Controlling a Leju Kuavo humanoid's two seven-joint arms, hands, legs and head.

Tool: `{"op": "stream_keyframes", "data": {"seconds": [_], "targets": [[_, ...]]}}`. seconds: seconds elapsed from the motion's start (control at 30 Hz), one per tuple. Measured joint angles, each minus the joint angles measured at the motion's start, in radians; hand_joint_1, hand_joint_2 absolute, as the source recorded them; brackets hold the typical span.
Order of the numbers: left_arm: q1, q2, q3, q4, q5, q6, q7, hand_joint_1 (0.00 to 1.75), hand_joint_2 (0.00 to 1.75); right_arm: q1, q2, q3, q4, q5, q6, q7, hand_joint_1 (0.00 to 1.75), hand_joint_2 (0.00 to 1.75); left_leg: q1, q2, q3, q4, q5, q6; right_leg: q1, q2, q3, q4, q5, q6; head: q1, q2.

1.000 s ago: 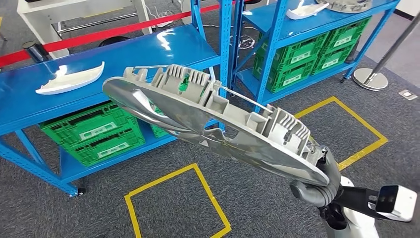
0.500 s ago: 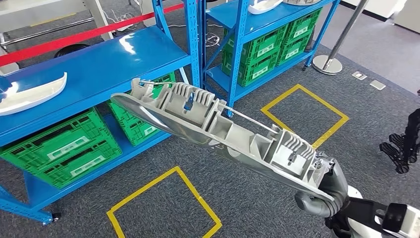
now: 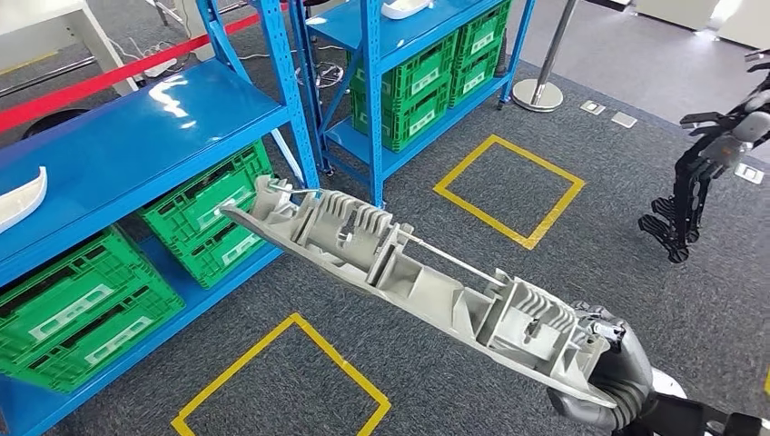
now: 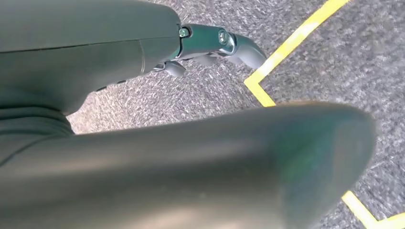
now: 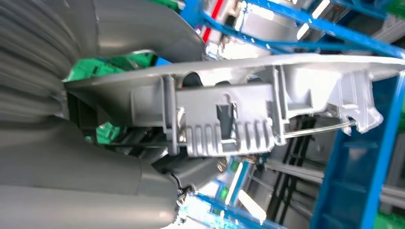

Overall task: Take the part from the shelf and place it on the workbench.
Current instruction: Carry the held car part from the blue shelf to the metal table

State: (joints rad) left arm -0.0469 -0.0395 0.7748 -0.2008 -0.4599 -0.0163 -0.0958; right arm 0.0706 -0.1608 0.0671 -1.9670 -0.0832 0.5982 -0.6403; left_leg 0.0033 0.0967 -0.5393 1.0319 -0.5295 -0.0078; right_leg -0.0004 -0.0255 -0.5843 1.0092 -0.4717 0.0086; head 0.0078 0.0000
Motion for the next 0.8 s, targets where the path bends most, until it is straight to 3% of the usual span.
{"op": "stream_keyframes", "data": {"seconds": [0.03,0.1,0.17,0.2,0.27,0.3,0.37,0.4,0.47,0.53,0.6,0.67,0.7,0.73,0.8], "targets": [[-0.001,0.0,0.0,0.0,0.0,0.0,0.0,0.0,0.0,0.002,-0.001,-0.001,-0.003,0.0,0.0,0.0,1.75,1.75,0.001,-0.025,-0.01,0.027,-0.02,-0.005,-0.004,0.01,0.002,-0.005,0.004,-0.005,-0.002,0.0],[0.0,0.001,0.0,0.0,0.0,0.0,0.0,0.0,0.0,0.004,-0.002,-0.001,-0.006,0.0,0.0,0.0,1.75,1.75,0.005,-0.079,-0.06,0.141,-0.084,-0.011,-0.008,0.03,0.001,-0.007,0.008,-0.01,-0.007,0.0],[0.004,0.001,0.0,0.0,0.0,0.0,0.002,0.0,0.0,0.009,-0.002,-0.001,-0.006,0.0,0.0,-0.001,1.75,1.75,0.006,-0.092,-0.112,0.251,-0.125,-0.015,-0.009,0.054,-0.001,-0.005,0.009,-0.011,-0.011,0.0],[0.006,0.0,0.0,0.001,0.0,-0.001,0.002,0.0,0.0,0.014,-0.002,-0.001,-0.006,0.001,0.0,-0.002,1.75,1.75,0.008,-0.093,-0.117,0.26,-0.117,-0.016,-0.009,0.066,-0.002,-0.004,0.009,-0.01,-0.011,0.0],[0.007,-0.001,0.0,0.001,0.0,-0.004,0.001,0.0,0.0,0.021,-0.006,-0.001,-0.006,0.001,0.002,-0.006,1.75,1.75,0.013,-0.105,-0.074,0.168,-0.053,-0.018,-0.012,0.091,-0.002,0.0,0.009,-0.005,-0.012,0.0],[0.006,-0.003,0.001,0.002,0.001,-0.005,-0.002,0.0,0.0,0.021,-0.01,0.0,-0.006,-0.002,0.004,-0.009,1.75,1.75,0.017,-0.128,-0.043,0.1,-0.024,-0.019,-0.012,0.103,-0.004,0.004,0.009,0.0,-0.012,0.0],[0.006,-0.006,0.003,0.002,0.007,-0.008,-0.012,0.0,0.0,0.01,-0.023,0.003,-0.006,-0.013,0.006,-0.01,1.75,1.75,0.021,-0.164,-0.005,0.013,0.002,-0.014,-0.013,0.127,-0.012,0.011,0.01,0.015,-0.013,0.0],[0.005,-0.008,0.005,0.003,0.011,-0.009,-0.017,0.0,0.0,0.0,-0.03,0.006,-0.006,-0.02,0.007,-0.007,1.75,1.75,0.019,-0.17,-0.001,0.003,-0.001,-0.007,-0.014,0.138,-0.016,0.012,0.012,0.023,-0.013,0.0],[0.001,-0.013,0.013,0.003,0.019,-0.009,-0.025,0.0,0.0,-0.024,-0.038,0.015,-0.005,-0.03,0.008,0.005,1.75,1.75,0.014,-0.147,-0.001,0.0,0.005,0.01,-0.02,0.154,-0.023,0.009,0.019,0.038,-0.012,0.0],[-0.004,-0.019,0.022,0.002,0.024,-0.009,-0.031,0.0,0.0,-0.054,-0.041,0.027,-0.004,-0.035,0.008,0.022,1.75,1.75,0.014,-0.122,-0.001,-0.004,0.011,0.026,-0.019,0.117,-0.044,0.043,0.0,0.046,-0.007,0.0],[-0.006,-0.023,0.029,0.002,0.03,-0.007,-0.035,0.0,0.0,-0.084,-0.041,0.043,-0.001,-0.04,0.007,0.038,1.75,1.75,0.011,-0.096,-0.003,-0.006,0.014,0.036,-0.015,0.058,-0.098,0.154,-0.058,0.049,-0.001,0.0],[-0.004,-0.026,0.036,0.002,0.034,-0.006,-0.037,0.0,0.0,-0.102,-0.041,0.058,0.004,-0.045,0.005,0.049,1.75,1.75,0.006,-0.07,-0.005,-0.005,0.013,0.039,-0.015,0.038,-0.153,0.274,-0.106,0.05,0.001,0.0],[-0.004,-0.027,0.039,0.002,0.034,-0.005,-0.037,0.0,0.0,-0.107,-0.041,0.064,0.007,-0.047,0.003,0.052,1.75,1.75,0.004,-0.058,-0.006,-0.005,0.013,0.039,-0.015,0.034,-0.161,0.295,-0.107,0.048,0.002,0.0],[-0.005,-0.029,0.041,0.002,0.035,-0.005,-0.038,0.0,0.0,-0.111,-0.041,0.068,0.009,-0.048,0.002,0.054,1.75,1.75,0.002,-0.046,-0.006,-0.005,0.012,0.04,-0.014,0.031,-0.148,0.276,-0.09,0.045,0.002,0.0],[-0.006,-0.034,0.043,0.002,0.034,-0.005,-0.04,0.0,0.0,-0.122,-0.041,0.076,0.014,-0.05,-0.002,0.056,1.75,1.75,-0.001,-0.025,-0.004,-0.005,0.011,0.039,-0.007,0.002,-0.074,0.145,-0.033,0.032,0.003,0.0]]}}
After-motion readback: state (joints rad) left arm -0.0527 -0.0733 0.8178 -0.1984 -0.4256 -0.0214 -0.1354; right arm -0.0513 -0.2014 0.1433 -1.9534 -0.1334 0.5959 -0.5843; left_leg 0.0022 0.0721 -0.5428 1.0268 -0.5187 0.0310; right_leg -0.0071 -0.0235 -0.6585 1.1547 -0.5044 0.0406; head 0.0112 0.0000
